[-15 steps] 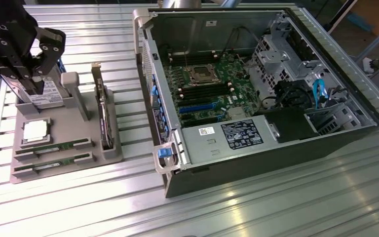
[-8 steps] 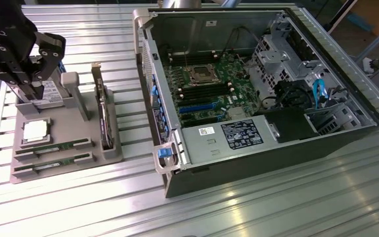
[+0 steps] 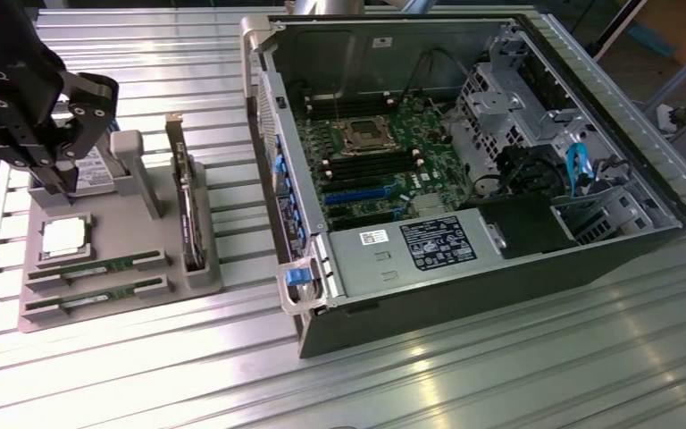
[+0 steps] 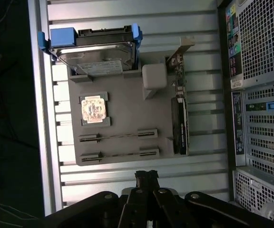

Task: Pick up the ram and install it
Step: 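Pick up the ram and move it above insertion slot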

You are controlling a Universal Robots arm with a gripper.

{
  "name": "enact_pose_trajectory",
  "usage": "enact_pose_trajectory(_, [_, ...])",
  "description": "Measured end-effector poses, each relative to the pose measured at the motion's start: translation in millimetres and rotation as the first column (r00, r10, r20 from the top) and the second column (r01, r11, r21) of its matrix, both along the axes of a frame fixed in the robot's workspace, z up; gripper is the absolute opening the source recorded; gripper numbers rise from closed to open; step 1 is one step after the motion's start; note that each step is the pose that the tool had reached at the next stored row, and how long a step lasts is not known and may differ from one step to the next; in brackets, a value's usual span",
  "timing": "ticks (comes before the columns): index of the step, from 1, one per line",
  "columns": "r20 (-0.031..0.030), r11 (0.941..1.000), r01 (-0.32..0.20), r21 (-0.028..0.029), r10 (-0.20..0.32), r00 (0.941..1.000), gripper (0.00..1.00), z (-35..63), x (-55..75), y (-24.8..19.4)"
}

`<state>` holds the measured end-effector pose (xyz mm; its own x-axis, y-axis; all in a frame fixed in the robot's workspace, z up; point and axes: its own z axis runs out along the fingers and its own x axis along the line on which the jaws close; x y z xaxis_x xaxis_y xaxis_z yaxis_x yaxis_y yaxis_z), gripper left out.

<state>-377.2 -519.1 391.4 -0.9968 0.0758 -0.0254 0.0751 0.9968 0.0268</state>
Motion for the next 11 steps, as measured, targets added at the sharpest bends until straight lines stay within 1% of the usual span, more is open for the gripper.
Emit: enact_pose_trajectory(11, [0.0001, 1.0000, -0.001, 0.0000, 0.001, 1.0000, 0.11, -0.1, 0.0, -0.2])
